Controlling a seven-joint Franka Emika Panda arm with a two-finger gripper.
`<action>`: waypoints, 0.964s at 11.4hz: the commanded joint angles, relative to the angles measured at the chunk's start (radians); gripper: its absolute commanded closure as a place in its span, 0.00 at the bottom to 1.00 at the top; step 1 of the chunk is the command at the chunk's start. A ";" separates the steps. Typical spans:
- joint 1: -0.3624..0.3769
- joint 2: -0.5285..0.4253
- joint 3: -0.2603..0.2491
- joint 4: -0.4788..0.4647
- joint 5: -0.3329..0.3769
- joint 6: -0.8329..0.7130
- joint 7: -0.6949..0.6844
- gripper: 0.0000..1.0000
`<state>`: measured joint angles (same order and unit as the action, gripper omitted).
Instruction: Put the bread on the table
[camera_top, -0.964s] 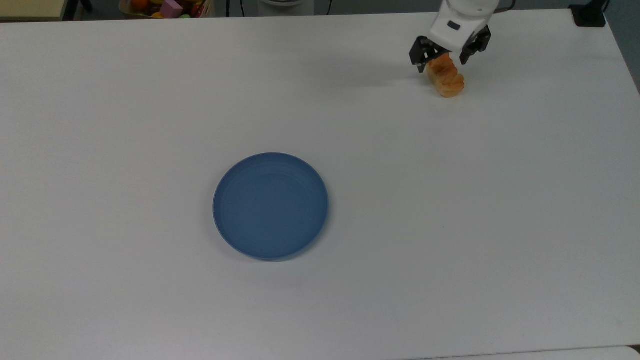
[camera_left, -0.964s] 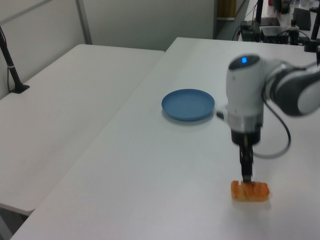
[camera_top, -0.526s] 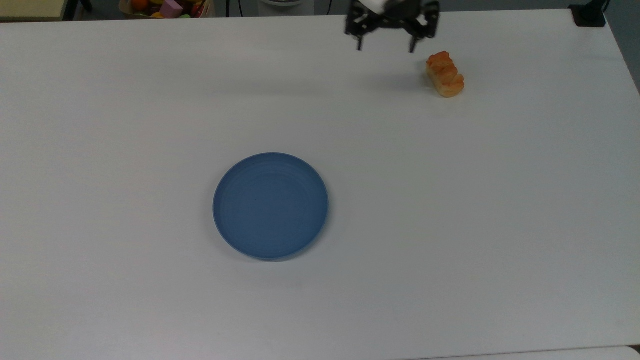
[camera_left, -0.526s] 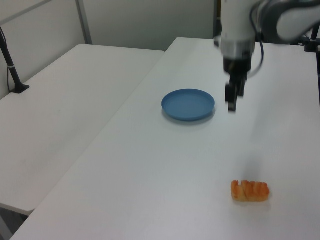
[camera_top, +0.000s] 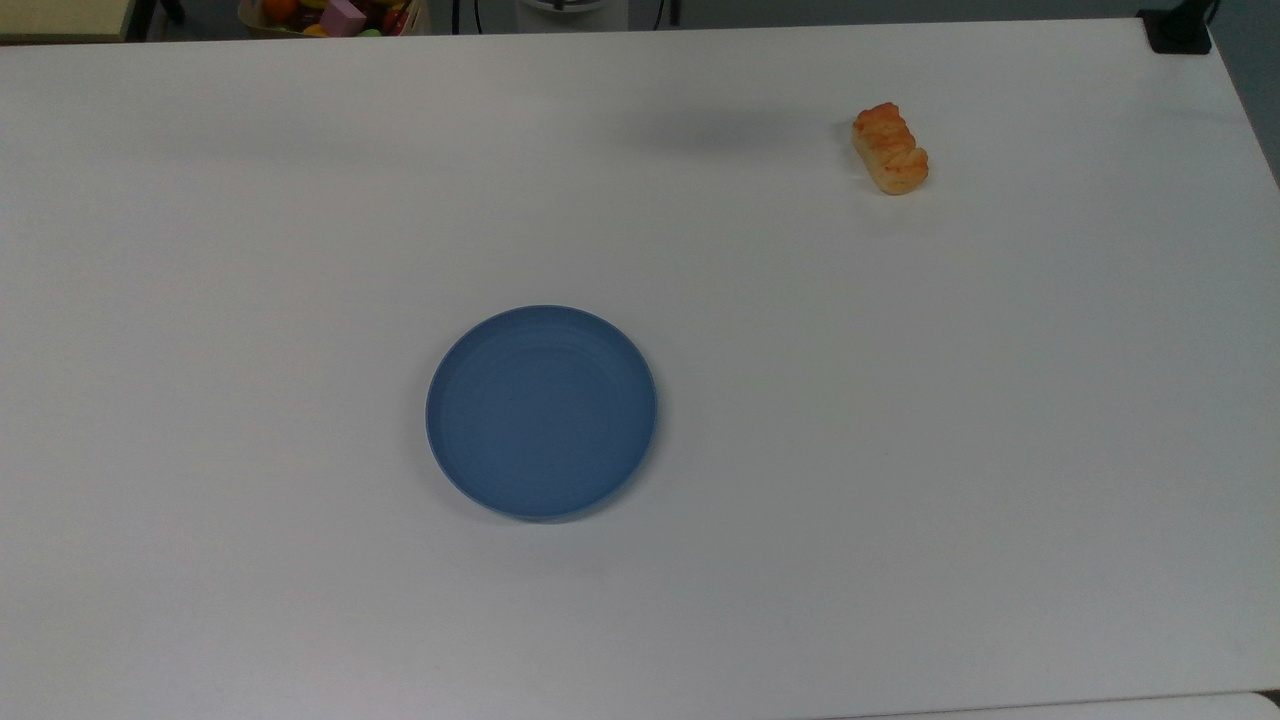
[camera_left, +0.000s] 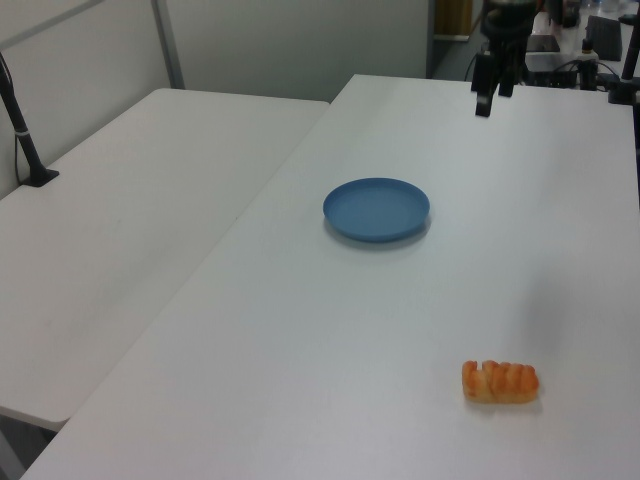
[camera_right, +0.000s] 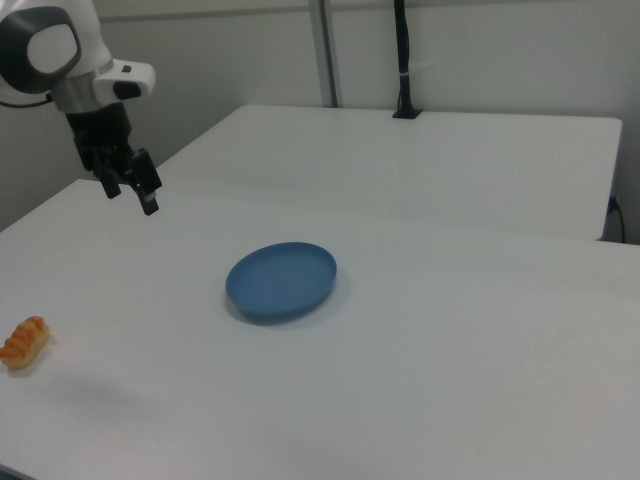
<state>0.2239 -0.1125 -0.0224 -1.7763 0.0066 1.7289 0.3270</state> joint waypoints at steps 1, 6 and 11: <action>-0.032 0.007 -0.025 0.037 0.055 -0.015 -0.141 0.00; -0.083 0.062 -0.024 0.086 0.078 -0.008 -0.284 0.00; -0.115 0.102 -0.013 0.152 0.059 -0.020 -0.384 0.00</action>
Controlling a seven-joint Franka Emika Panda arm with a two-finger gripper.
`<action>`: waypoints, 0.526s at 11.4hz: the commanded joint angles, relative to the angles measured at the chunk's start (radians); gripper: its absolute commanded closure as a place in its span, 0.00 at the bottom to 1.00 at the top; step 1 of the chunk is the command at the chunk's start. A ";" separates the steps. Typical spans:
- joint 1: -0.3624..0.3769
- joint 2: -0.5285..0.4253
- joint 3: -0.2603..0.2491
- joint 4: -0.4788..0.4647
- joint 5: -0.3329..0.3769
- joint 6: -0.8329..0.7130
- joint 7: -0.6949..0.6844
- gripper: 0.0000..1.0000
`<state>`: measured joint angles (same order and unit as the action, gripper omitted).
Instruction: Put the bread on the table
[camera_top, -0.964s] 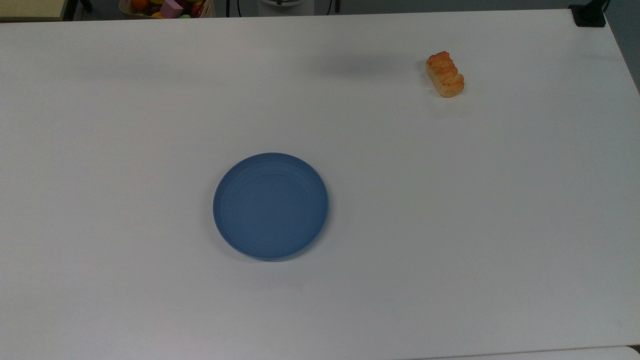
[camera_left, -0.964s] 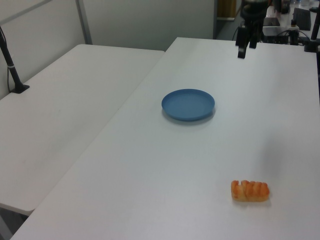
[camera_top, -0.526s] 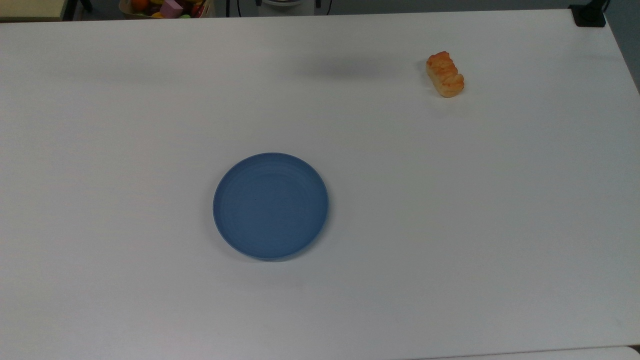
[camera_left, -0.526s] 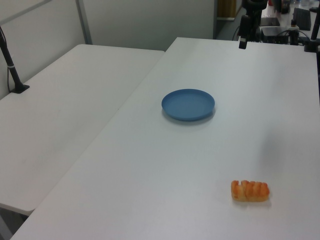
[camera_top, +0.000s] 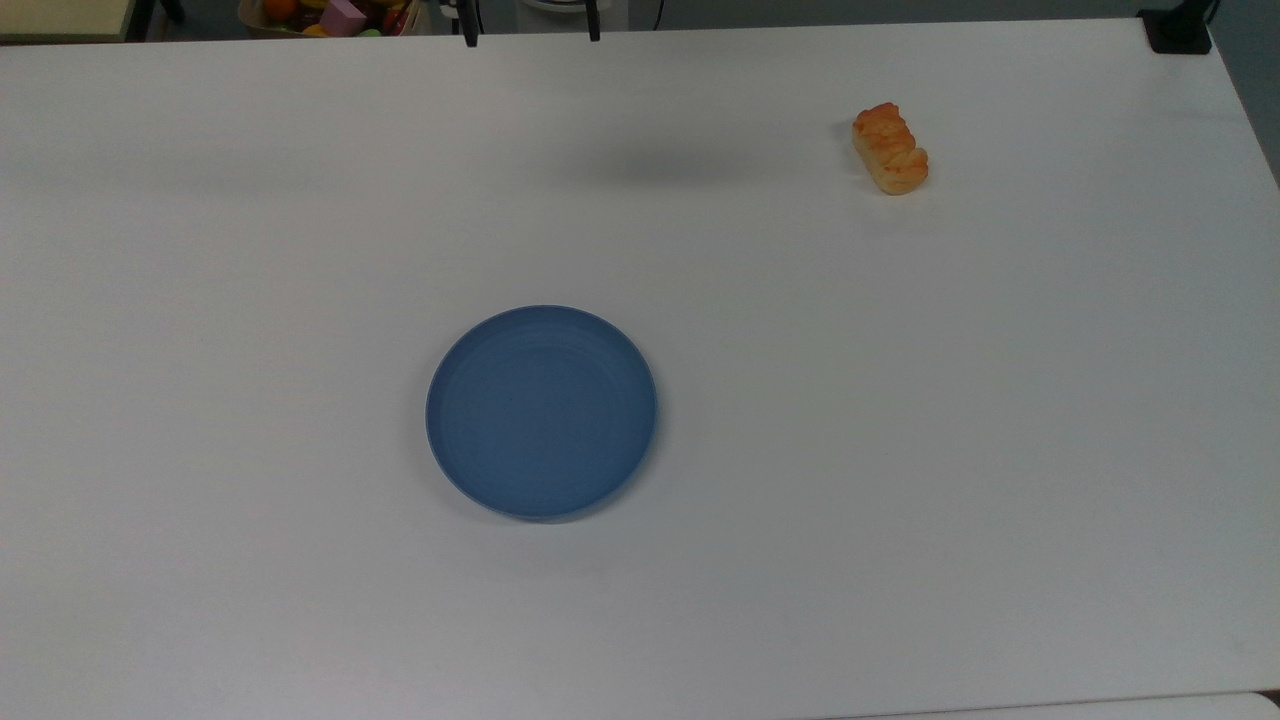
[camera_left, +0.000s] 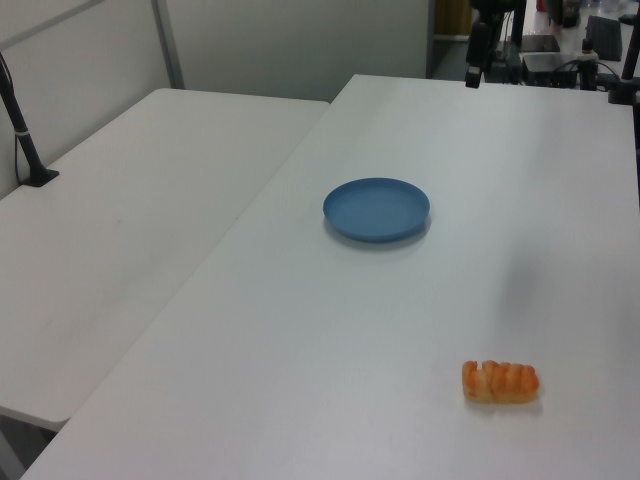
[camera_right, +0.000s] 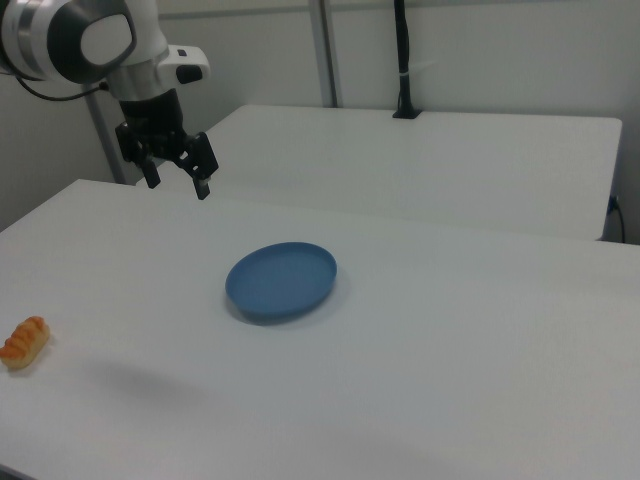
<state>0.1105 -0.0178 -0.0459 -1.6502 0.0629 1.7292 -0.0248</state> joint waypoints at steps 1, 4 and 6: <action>0.003 0.003 0.012 0.018 0.005 -0.020 -0.026 0.00; 0.004 -0.014 0.012 0.001 0.005 -0.017 -0.026 0.00; 0.004 -0.013 0.012 0.003 0.005 -0.017 -0.023 0.00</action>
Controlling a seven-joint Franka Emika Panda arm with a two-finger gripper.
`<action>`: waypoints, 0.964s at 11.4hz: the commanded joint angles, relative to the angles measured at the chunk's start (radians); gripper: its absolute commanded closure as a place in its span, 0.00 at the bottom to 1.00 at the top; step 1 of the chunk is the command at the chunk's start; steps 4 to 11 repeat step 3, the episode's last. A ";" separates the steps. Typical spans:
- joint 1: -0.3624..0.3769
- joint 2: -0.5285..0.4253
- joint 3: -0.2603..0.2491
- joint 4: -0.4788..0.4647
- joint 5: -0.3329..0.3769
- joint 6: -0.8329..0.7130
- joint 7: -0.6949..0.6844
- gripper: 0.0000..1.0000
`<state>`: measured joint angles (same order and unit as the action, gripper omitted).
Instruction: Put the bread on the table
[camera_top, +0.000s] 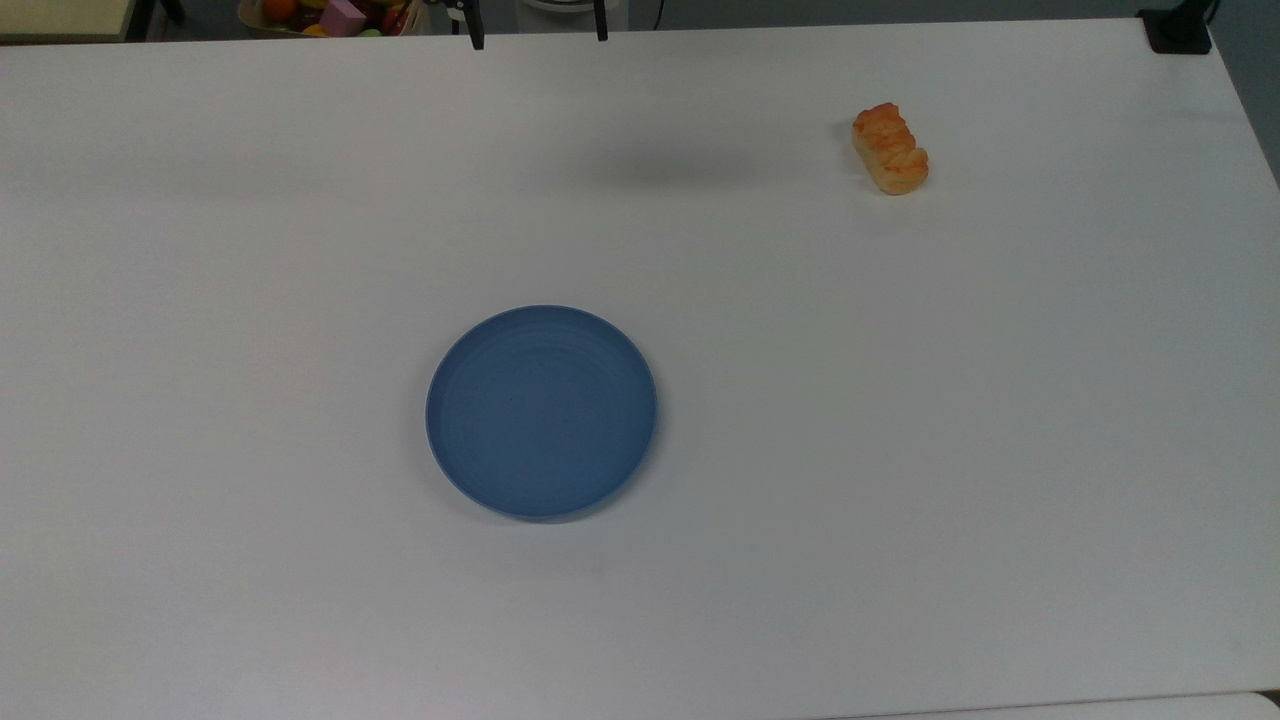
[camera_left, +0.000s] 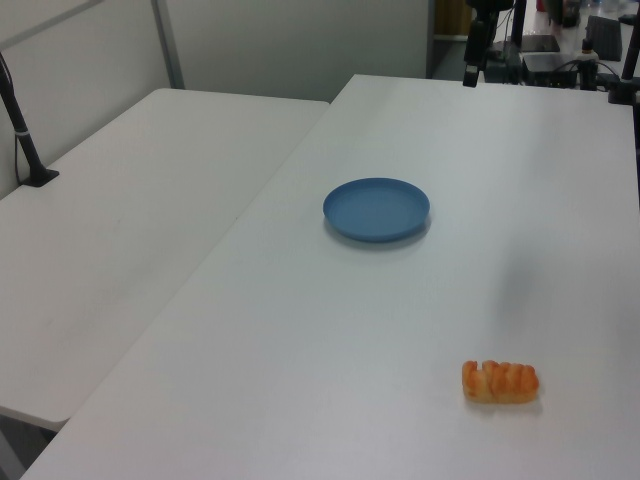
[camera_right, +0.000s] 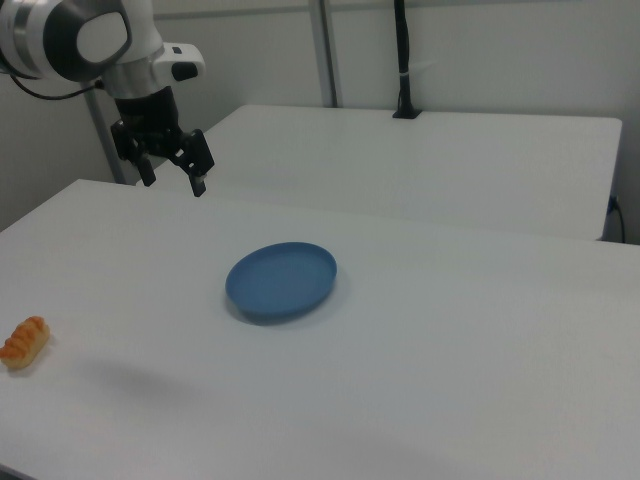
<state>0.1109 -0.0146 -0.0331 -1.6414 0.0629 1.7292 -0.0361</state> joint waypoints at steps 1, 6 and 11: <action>0.004 -0.016 -0.001 -0.008 0.005 -0.017 -0.011 0.00; 0.006 -0.016 -0.001 -0.009 0.005 -0.019 -0.011 0.00; 0.006 -0.016 -0.001 -0.009 0.005 -0.019 -0.011 0.00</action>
